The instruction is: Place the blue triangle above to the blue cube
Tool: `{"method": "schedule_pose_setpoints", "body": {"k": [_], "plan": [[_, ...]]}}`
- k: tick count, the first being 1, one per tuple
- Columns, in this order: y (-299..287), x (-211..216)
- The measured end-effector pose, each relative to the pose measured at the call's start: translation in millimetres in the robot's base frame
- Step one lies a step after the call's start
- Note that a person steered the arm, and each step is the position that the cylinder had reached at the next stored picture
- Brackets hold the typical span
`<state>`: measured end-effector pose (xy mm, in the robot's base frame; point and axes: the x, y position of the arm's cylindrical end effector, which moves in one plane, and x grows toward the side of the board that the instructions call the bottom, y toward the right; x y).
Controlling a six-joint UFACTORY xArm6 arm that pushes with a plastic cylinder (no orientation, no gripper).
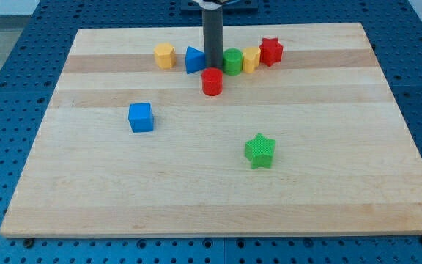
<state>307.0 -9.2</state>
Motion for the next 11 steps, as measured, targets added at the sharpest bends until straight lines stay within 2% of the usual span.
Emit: {"method": "schedule_pose_setpoints", "body": {"k": [1,3,5,8,11], "plan": [[-7,-19],[-41,-19],[-82,7],[-137,18],[-156,68]]}}
